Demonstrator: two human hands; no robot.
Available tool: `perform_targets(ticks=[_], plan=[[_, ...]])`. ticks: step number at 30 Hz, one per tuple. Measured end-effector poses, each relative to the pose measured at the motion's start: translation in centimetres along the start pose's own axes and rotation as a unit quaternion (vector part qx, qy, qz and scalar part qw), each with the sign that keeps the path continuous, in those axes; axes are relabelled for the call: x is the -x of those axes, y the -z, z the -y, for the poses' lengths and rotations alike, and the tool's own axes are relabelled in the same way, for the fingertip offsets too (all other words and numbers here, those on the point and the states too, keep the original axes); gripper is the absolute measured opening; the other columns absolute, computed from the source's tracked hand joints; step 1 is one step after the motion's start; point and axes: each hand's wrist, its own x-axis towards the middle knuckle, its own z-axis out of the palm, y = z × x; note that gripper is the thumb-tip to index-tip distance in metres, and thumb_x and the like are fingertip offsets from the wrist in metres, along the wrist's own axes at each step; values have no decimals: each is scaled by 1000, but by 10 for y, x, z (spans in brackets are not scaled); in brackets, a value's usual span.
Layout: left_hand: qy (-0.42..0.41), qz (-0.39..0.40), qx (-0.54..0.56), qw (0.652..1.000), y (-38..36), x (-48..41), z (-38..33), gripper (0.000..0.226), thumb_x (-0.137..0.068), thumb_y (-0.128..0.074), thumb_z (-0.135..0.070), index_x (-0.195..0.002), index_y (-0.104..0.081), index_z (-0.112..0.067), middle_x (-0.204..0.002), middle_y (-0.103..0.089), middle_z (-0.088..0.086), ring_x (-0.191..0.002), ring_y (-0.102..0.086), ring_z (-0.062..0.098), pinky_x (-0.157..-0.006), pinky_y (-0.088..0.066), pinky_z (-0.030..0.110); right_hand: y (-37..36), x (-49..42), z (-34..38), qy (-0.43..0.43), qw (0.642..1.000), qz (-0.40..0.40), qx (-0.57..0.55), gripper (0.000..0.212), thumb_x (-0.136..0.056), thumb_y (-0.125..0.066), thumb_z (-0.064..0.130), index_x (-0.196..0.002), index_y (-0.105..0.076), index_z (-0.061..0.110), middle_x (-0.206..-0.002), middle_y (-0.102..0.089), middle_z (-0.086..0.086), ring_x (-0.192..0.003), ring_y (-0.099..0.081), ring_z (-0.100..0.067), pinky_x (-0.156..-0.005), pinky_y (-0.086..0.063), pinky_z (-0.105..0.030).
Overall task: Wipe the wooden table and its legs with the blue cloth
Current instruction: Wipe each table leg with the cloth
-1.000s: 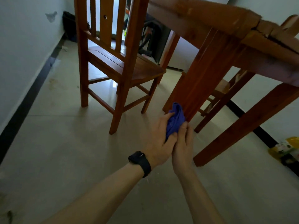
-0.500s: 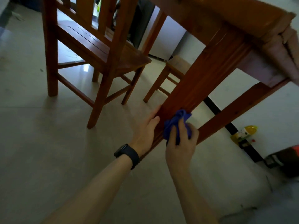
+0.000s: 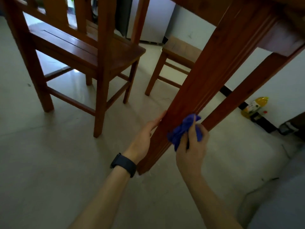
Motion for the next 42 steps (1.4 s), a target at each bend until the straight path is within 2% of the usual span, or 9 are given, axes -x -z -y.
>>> perform_targets(ticks=[3, 6, 10, 13, 18, 27, 32, 37, 42], plan=[[35, 19, 2, 999, 1, 4, -1, 38, -109, -16, -29, -134, -38, -47, -109, -49, -45, -89, -49, -33, -77, -39, -4, 6, 50, -18, -88, 976, 199, 19, 26, -99, -43, 44, -123, -54, 39, -118, -56, 3, -86, -58, -7, -68, -46, -10], [68, 37, -40, 996, 13, -8, -9, 38, -107, -18, -46, -118, -43, -71, -121, -43, -48, -114, -39, -26, -118, -23, 28, 23, 44, -2, -92, 984, 154, 19, 46, -96, -41, 38, -142, -42, 37, -121, -48, 9, -86, -53, -6, -71, -39, -2], [90, 31, -43, 995, 14, -9, -28, 41, -106, -19, -47, -139, -43, -49, -139, -42, -27, -130, -35, -6, -91, -31, 3, 34, -19, 41, -92, 994, -45, -32, 42, -101, -49, 27, -142, -49, 17, -128, -46, -4, -97, -50, -7, -84, -43, -11], [104, 29, -54, 993, 10, -4, -48, 48, -107, -19, -43, -147, -44, -33, -139, -45, -21, -121, -39, -7, -70, -35, -5, 27, -26, 56, -136, 989, -32, -53, 42, -101, -45, 28, -137, -51, 7, -128, -46, -2, -95, -52, -7, -84, -45, -13], [140, 65, -59, 986, 20, -6, -58, 49, -103, -25, -56, -147, -42, -41, -148, -43, -18, -136, -37, 5, -97, -26, 17, 16, 38, 44, -403, 874, 262, -69, 34, -102, -45, 41, -127, -58, 22, -95, -61, 6, -67, -58, -4, -59, -49, -17], [156, 120, -139, 970, 31, 37, 15, 59, -91, -64, -52, -142, -35, -49, -130, -50, -23, -123, -51, 7, -102, -47, 26, 7, 29, 80, -547, 768, 172, -284, 16, -100, -54, 29, -110, -66, 32, -110, -70, 8, -103, -67, -16, -91, -56, -42], [67, -20, -72, 995, 32, 20, -1, 39, -93, -67, -29, -112, -47, -56, -105, -59, -32, -100, -59, -13, -76, -46, 5, 28, 1, 65, -403, 901, 115, -107, 40, -96, -55, 45, -134, -49, 36, -137, -47, 16, -116, -52, -3, -92, -47, -23], [-233, -71, -68, 968, 8, 1, -88, 49, -96, -62, -13, -138, -44, -32, -133, -56, -11, -122, -54, 1, -102, -44, 19, 36, -49, 63, -244, 939, 156, -188, 70, -100, -48, 37, -154, -4, 43, -136, -34, 48, -129, -41, 12, -99, -44, -13], [-417, -137, -247, 864, -31, -35, -103, 51, -94, -56, -20, -142, -41, -24, -139, -47, 12, -112, -56, 22, -94, -49, 28, 43, -49, 48, -261, 906, 193, -273, 66, -104, -45, 28, -152, -5, 52, -155, -31, 24, -141, -37, -8, -111, -37, -55]])
